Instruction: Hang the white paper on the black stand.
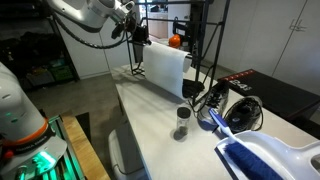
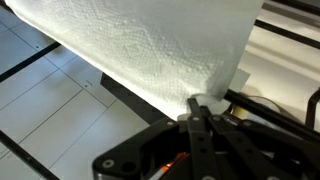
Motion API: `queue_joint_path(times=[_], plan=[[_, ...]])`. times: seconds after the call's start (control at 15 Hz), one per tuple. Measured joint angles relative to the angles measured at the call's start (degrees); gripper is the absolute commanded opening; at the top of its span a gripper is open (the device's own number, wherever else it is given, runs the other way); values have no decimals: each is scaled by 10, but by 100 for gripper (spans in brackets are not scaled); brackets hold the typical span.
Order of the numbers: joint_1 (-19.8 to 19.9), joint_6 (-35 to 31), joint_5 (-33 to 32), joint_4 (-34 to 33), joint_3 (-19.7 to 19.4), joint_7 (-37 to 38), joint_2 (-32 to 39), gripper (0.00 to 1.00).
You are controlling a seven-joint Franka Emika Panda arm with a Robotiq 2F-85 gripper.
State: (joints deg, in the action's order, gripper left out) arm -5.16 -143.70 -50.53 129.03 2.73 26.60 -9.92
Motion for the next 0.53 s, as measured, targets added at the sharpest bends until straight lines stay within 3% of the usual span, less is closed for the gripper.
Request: queue_joint_path(times=[0.53], plan=[[22,0,-151,-46,27,37,8,0]])
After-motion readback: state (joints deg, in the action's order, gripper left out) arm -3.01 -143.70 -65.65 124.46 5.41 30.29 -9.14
